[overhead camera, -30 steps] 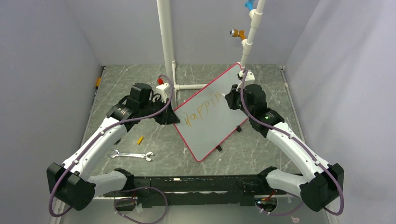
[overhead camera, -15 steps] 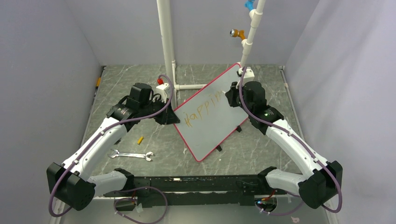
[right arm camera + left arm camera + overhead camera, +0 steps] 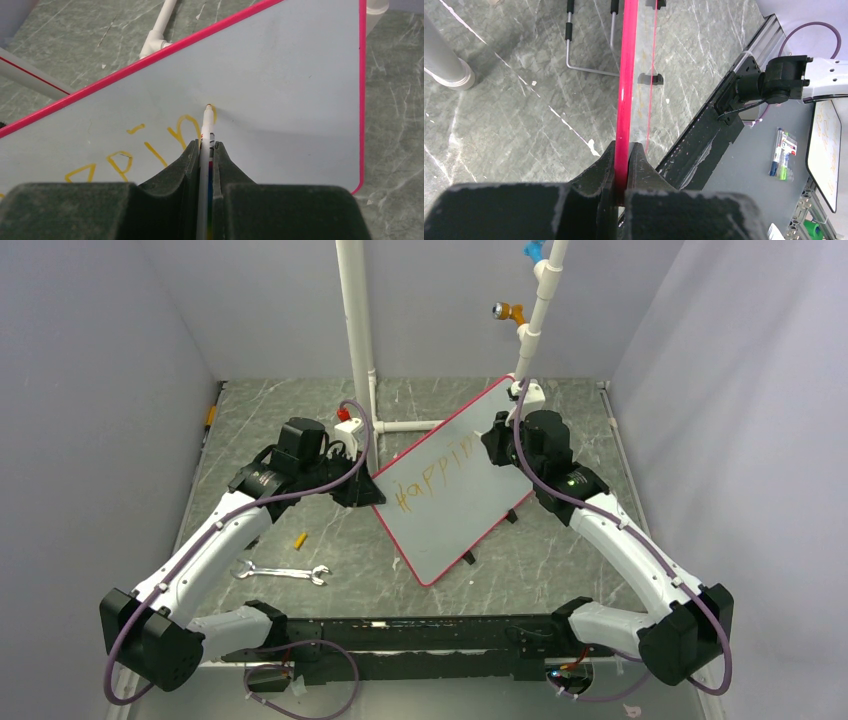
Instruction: Write a sentence on the whiteboard
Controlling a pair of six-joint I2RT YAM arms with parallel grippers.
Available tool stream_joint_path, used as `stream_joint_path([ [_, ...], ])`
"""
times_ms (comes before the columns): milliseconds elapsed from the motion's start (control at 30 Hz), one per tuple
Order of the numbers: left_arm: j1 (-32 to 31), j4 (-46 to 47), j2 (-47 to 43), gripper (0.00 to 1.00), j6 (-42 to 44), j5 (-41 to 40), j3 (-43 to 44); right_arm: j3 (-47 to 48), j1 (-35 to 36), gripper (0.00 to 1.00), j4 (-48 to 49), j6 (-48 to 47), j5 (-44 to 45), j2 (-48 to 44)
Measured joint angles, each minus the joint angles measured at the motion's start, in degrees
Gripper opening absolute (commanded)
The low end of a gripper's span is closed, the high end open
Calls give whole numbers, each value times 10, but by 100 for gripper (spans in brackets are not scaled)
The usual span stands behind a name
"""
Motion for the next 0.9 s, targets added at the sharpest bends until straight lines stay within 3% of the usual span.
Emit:
stream_joint_path([
  [500, 0, 0, 0, 0, -2, -1, 0, -51, 0, 0, -13, 5, -15, -30],
  [900, -1, 0, 0, 0, 1, -1, 0, -48, 0, 0, -31, 3, 29, -31],
])
